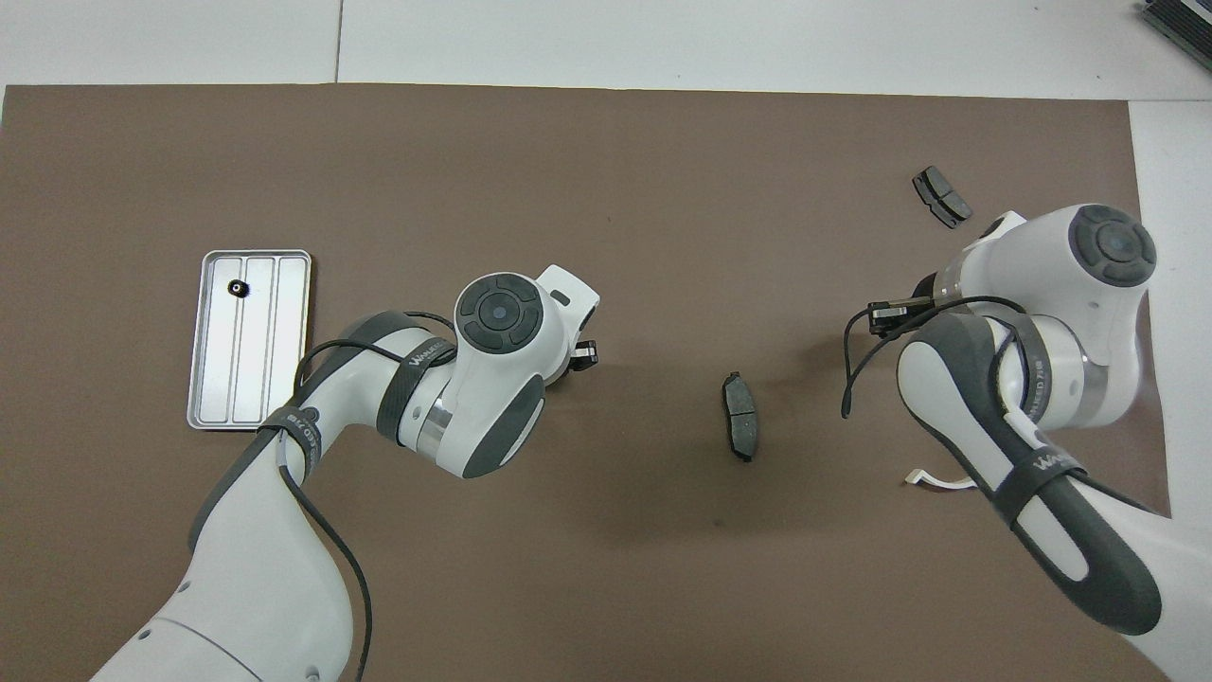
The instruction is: Pick bearing gear from pile to tray
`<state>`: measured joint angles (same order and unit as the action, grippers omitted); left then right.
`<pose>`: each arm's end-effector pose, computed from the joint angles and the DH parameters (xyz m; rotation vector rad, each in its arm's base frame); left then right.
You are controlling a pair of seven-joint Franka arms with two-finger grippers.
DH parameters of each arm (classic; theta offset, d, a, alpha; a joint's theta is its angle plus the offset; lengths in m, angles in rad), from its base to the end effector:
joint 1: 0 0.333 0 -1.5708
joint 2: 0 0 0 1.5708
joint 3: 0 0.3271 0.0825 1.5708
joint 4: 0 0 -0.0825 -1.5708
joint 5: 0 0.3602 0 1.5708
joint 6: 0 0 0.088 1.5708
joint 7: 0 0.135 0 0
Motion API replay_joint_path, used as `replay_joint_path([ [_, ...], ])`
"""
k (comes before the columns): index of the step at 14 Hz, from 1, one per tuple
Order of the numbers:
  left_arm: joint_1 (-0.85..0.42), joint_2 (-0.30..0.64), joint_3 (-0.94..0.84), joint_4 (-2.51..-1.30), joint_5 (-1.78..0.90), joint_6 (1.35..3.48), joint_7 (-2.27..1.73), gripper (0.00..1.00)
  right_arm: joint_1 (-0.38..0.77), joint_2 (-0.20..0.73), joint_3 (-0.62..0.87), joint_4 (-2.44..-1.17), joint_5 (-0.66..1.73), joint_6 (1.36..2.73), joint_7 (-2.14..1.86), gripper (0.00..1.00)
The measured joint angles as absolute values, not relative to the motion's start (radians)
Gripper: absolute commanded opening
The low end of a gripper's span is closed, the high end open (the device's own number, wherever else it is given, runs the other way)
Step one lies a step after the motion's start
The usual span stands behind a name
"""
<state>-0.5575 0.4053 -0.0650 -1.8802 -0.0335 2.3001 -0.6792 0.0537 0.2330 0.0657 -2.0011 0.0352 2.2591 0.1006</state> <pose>0.5050 -0.3613 0.2941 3.0891 0.1303 -0.0288 0.5776 0.0698 0.3430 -3.0963 0.0080 -0.0318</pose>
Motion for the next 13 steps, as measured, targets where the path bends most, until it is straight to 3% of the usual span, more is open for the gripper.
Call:
replay_joint_path([
  [5, -0.501, 0.383, -0.040, -1.859, -0.033, 2.303, -0.665, 0.00, 0.143, 0.234, 0.068, -1.965, 0.035, 2.259, 0.290, 0.00],
  [13, -0.090, 0.246, -0.035, -1.834, -0.037, 2.043, -0.080, 0.00, 0.384, 0.280, 0.070, -1.947, 0.036, 2.387, 0.714, 0.00],
])
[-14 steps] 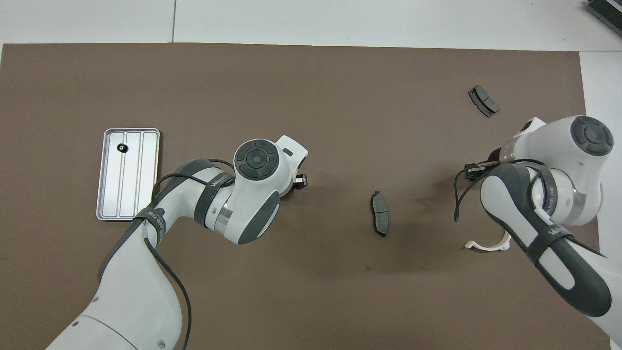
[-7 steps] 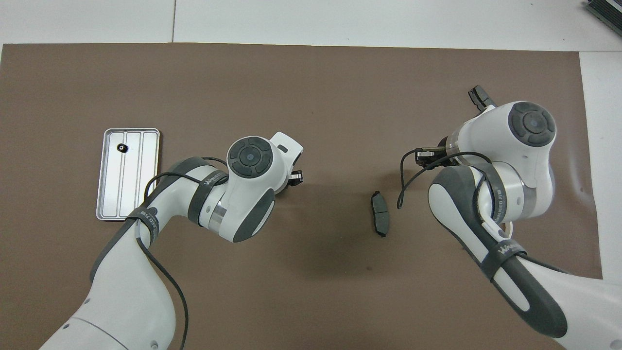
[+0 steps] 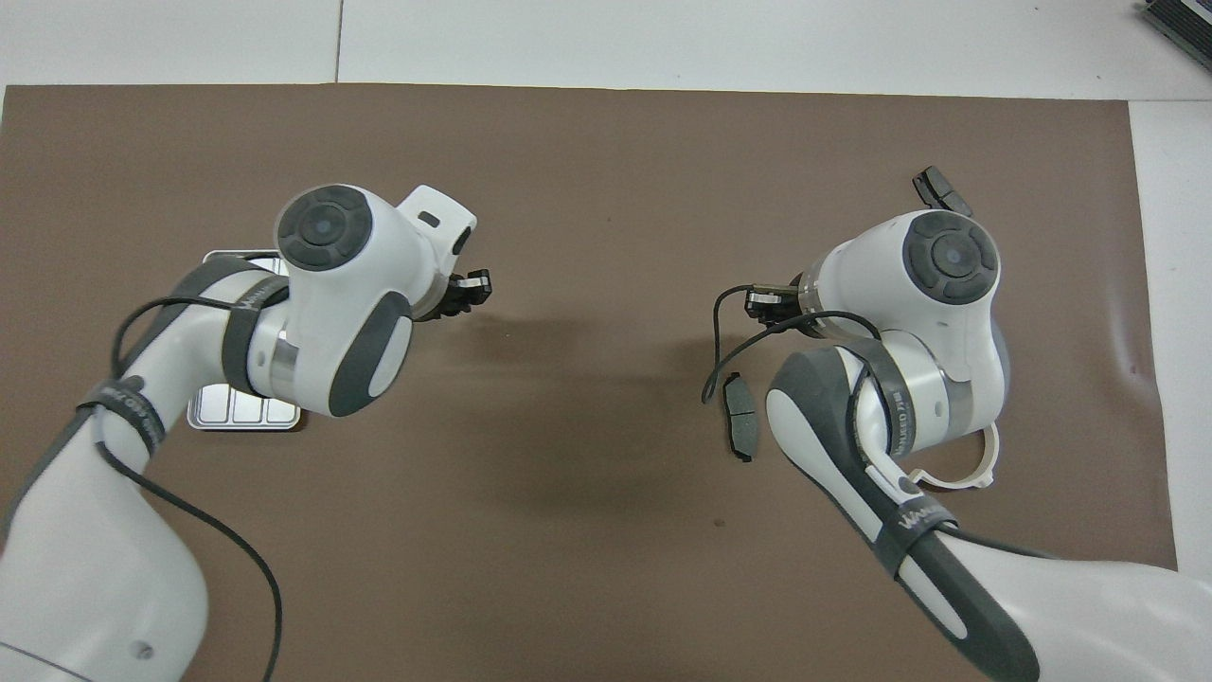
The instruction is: Pick bearing gear from pile to tray
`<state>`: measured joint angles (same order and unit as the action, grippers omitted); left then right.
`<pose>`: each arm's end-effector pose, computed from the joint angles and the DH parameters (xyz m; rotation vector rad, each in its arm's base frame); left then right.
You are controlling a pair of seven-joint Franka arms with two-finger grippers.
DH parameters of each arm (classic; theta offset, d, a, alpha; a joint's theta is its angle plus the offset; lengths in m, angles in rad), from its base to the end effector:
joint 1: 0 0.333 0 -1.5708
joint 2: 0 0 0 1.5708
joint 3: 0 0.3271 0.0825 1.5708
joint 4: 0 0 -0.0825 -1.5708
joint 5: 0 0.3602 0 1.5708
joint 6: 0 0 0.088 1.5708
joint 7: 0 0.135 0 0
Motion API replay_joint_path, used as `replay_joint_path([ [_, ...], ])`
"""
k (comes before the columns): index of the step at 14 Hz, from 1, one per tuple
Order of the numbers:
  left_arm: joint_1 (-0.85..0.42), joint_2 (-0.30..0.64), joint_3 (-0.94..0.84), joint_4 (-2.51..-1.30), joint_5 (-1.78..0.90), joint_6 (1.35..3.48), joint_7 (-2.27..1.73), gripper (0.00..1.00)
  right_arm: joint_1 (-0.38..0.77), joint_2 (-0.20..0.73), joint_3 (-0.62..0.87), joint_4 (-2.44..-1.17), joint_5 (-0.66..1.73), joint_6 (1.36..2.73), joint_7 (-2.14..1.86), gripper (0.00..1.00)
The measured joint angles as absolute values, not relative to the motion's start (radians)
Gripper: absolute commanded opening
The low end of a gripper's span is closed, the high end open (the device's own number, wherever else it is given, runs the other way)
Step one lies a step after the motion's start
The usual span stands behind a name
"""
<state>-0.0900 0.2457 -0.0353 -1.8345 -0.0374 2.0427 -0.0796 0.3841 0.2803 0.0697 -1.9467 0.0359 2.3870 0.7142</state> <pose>0.5923 -0.0765 0.3885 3.1031 -0.0422 -0.0643 0.5522 0.2682 0.3513 -2.9793 0.4333 -0.1640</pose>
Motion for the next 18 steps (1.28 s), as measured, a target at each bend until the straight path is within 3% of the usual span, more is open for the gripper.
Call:
replay_joint_path([
  [4, 0.075, 0.251, -0.034, -1.859, -0.042, 2.025, 0.258, 0.00, 0.523, 0.382, 0.069, -1.850, 0.036, 2.414, 0.914, 0.04],
  [7, 0.114, 0.281, -0.036, -1.868, -0.043, 2.033, 0.344, 0.00, 0.579, 0.465, 0.068, -1.775, 0.029, 2.423, 0.957, 0.18],
  [8, 0.113, 0.290, -0.041, -1.877, -0.043, 2.049, 0.350, 0.11, 0.587, 0.476, 0.068, -1.771, 0.016, 2.424, 0.958, 0.25],
  [9, 0.112, 0.298, -0.044, -1.891, -0.043, 2.067, 0.359, 0.33, 0.597, 0.486, 0.068, -1.769, -0.001, 2.425, 0.969, 0.54],
  [10, 0.112, 0.303, -0.046, -1.905, -0.043, 2.084, 0.371, 0.47, 0.606, 0.493, 0.068, -1.768, -0.019, 2.427, 0.983, 0.87],
  [11, 0.112, 0.306, -0.046, -1.915, -0.043, 2.094, 0.379, 0.50, 0.611, 0.496, 0.068, -1.767, -0.028, 2.427, 0.992, 1.00],
  [12, 0.112, 0.306, -0.046, -1.919, -0.043, 2.097, 0.383, 0.57, 0.611, 0.496, 0.067, -1.765, -0.030, 2.427, 0.992, 1.00],
  [14, 0.112, 0.302, -0.046, -1.917, -0.043, 2.097, 0.384, 0.63, 0.605, 0.496, 0.056, -1.756, -0.041, 2.427, 0.992, 1.00],
  [18, 0.103, 0.288, -0.059, -1.899, -0.044, 2.102, 0.337, 0.63, 0.510, 0.443, 0.045, -1.766, -0.057, 2.392, 0.896, 1.00],
])
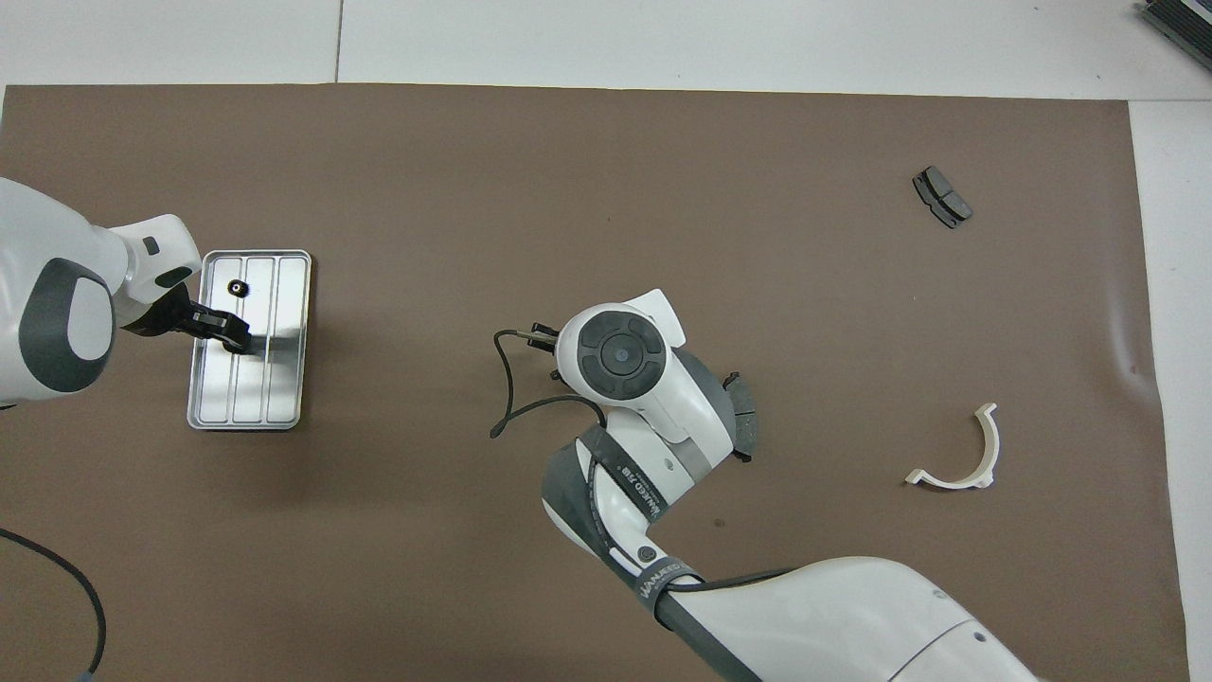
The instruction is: Pick bearing gear from pile to tray
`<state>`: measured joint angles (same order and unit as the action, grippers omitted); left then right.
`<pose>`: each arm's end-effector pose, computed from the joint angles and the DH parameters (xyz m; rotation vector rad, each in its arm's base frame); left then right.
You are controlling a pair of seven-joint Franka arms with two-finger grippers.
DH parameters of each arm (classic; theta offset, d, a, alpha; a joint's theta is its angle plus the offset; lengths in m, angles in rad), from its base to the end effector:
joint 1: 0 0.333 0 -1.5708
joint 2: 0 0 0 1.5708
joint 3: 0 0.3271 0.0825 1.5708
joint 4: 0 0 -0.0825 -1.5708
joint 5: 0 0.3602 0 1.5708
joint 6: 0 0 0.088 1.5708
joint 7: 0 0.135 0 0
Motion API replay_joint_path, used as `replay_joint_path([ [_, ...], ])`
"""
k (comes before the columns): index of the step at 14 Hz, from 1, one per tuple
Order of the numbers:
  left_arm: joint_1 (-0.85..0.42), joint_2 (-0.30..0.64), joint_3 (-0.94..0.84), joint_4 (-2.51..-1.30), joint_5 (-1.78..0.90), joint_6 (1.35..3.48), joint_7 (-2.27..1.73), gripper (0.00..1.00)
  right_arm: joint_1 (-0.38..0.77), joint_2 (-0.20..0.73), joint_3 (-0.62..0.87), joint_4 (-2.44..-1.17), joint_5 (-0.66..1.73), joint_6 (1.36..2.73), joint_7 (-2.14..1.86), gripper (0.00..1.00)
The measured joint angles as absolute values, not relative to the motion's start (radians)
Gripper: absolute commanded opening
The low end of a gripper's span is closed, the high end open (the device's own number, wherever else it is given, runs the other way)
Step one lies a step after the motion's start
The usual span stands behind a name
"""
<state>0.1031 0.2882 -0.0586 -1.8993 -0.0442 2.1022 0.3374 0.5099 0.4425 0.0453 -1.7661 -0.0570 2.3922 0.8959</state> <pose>0.5893 0.0246 0.3405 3.0432 -0.4090 -0.1125 0.5668 0.3464 0.3287 -2.9922 0.4655 -0.2331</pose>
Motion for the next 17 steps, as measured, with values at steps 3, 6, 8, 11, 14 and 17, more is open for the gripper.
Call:
replay_joint_path([
  [3, 0.006, 0.276, -0.066, -1.880, -0.046, 2.102, 0.145, 0.63, 0.416, 0.325, 0.044, -1.851, -0.057, 2.345, 0.772, 1.00],
  [6, -0.173, 0.261, -0.070, -1.874, -0.047, 2.102, -0.142, 0.63, 0.335, 0.208, 0.044, -1.908, -0.058, 2.267, 0.705, 1.00],
  [8, -0.289, 0.256, -0.072, -1.874, -0.047, 2.105, -0.322, 0.63, 0.281, 0.150, 0.044, -1.914, -0.058, 2.233, 0.657, 1.00],
  [11, -0.423, 0.257, -0.072, -1.877, -0.047, 2.129, -0.512, 0.61, 0.181, 0.069, 0.044, -1.905, -0.058, 2.160, 0.552, 1.00],
  [14, -0.511, 0.264, -0.070, -1.909, -0.047, 2.211, -0.627, 0.58, 0.102, 0.009, 0.043, -1.832, -0.057, 2.012, 0.444, 1.00],
  [17, -0.554, 0.276, -0.069, -1.977, -0.047, 2.340, -0.681, 0.56, 0.072, -0.009, 0.042, -1.727, -0.057, 1.871, 0.380, 1.00],
])
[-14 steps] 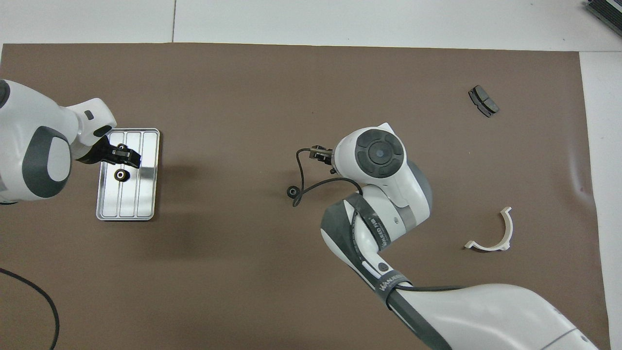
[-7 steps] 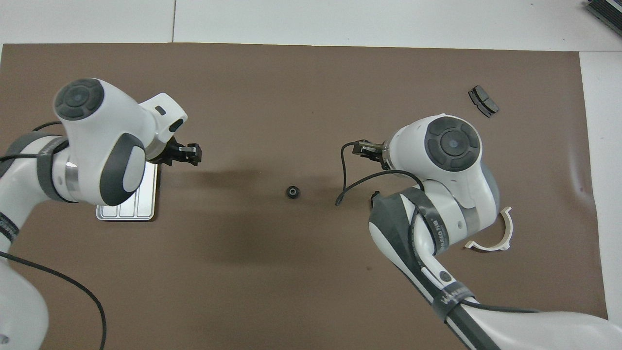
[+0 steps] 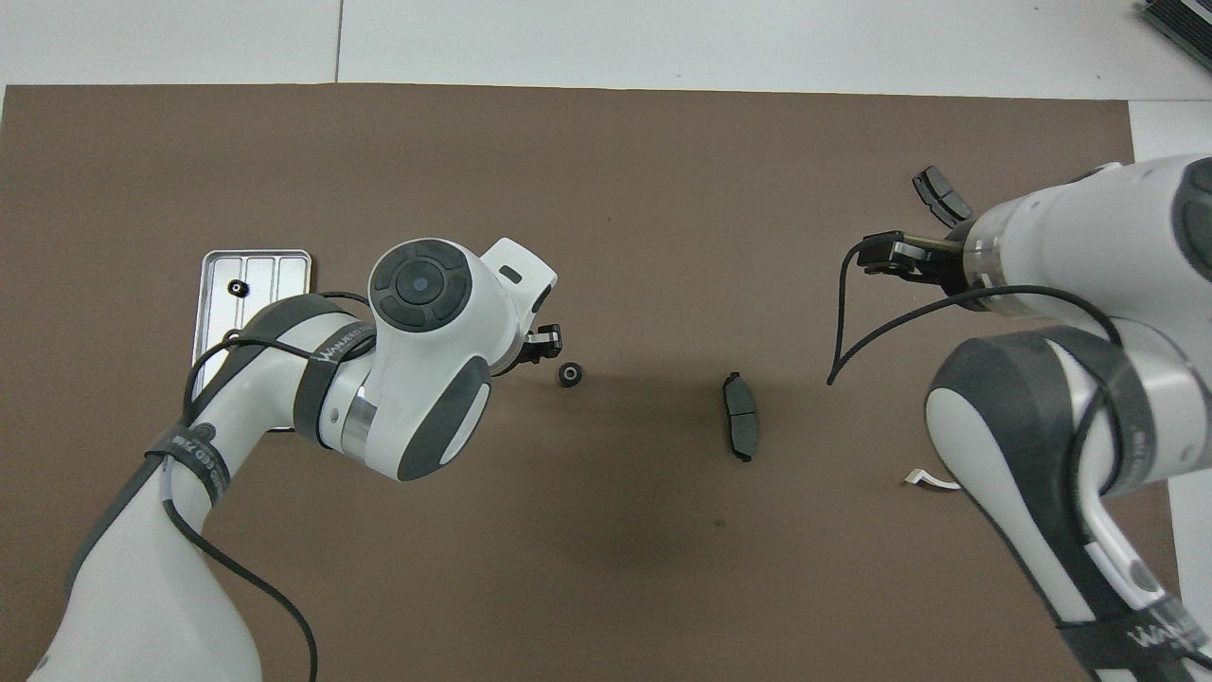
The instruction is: Pick bearing gear from pile to tray
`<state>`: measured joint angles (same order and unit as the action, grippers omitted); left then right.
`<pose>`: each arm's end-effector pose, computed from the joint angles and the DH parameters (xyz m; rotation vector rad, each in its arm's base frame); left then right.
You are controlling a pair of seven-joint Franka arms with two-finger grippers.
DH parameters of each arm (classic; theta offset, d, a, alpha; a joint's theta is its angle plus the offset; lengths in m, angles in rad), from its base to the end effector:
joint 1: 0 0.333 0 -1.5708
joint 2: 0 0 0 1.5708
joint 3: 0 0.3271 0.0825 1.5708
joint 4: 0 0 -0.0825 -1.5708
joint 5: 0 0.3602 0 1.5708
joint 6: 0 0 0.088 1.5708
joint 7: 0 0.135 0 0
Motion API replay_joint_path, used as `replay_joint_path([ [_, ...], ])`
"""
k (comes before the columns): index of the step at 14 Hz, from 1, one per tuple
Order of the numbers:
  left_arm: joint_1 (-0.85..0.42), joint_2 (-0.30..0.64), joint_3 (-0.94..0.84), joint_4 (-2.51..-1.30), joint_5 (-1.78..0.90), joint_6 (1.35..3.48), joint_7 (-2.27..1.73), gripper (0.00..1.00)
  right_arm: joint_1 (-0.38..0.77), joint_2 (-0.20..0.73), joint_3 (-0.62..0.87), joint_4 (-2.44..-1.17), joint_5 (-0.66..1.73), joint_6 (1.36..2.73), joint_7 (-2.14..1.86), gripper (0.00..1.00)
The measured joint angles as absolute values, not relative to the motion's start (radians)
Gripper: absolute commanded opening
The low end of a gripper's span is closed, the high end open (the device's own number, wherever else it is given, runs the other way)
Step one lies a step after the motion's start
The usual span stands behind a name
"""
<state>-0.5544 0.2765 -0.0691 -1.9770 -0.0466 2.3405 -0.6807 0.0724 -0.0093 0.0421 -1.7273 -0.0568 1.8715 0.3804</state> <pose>0.4868 -0.3501 0.3355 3.0423 0.1395 0.0563 0.5525 0.0578 0.5698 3.0898 -0.3933 0.2536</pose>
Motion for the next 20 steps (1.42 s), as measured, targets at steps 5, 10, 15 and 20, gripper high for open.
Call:
replay_joint_path([
  [5, -0.610, 0.322, -0.068, -1.992, 0.036, 2.399, -0.801, 0.55, 0.033, -0.010, 0.041, -1.645, -0.056, 1.730, 0.293, 1.00],
  [10, -0.624, 0.340, -0.067, -1.989, 0.052, 2.423, -0.827, 0.55, 0.033, -0.009, 0.043, -1.642, -0.056, 1.656, 0.280, 1.00],
  [15, -0.624, 0.361, -0.063, -1.960, 0.053, 2.436, -0.854, 0.55, 0.033, -0.009, 0.042, -1.641, -0.039, 1.645, 0.232, 1.00],
  [20, -0.624, 0.383, -0.062, -1.949, 0.053, 2.446, -0.858, 0.46, 0.033, -0.009, 0.043, -1.643, -0.021, 1.640, 0.232, 1.00],
])
